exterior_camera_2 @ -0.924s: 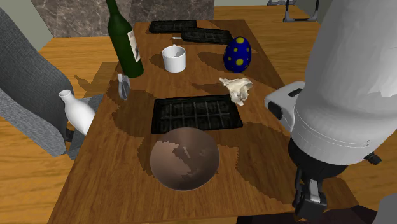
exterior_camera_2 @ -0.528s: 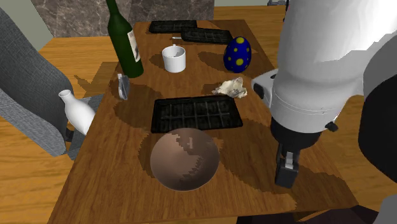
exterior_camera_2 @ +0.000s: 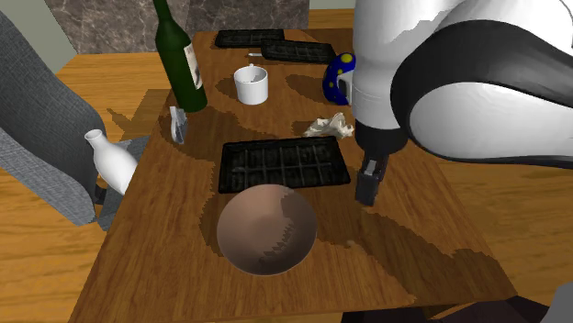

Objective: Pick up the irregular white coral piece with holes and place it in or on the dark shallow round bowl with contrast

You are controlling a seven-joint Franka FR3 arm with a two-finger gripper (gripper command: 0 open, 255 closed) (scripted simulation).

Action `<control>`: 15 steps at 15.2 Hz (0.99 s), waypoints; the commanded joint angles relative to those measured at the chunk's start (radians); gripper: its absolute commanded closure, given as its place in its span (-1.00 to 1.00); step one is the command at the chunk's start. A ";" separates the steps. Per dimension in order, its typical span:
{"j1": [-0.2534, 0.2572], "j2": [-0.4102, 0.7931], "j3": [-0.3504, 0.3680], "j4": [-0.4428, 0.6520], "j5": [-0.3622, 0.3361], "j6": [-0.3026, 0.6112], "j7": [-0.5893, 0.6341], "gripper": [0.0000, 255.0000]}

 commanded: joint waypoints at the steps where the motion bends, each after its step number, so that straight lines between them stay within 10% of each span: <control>1: -0.012 0.060 -0.030 0.041 -0.005 0.030 -0.018 -1.00; 10: -0.058 0.340 -0.149 0.275 0.035 0.115 -0.111 -1.00; 15: -0.063 0.341 -0.154 0.209 0.031 0.182 -0.110 -1.00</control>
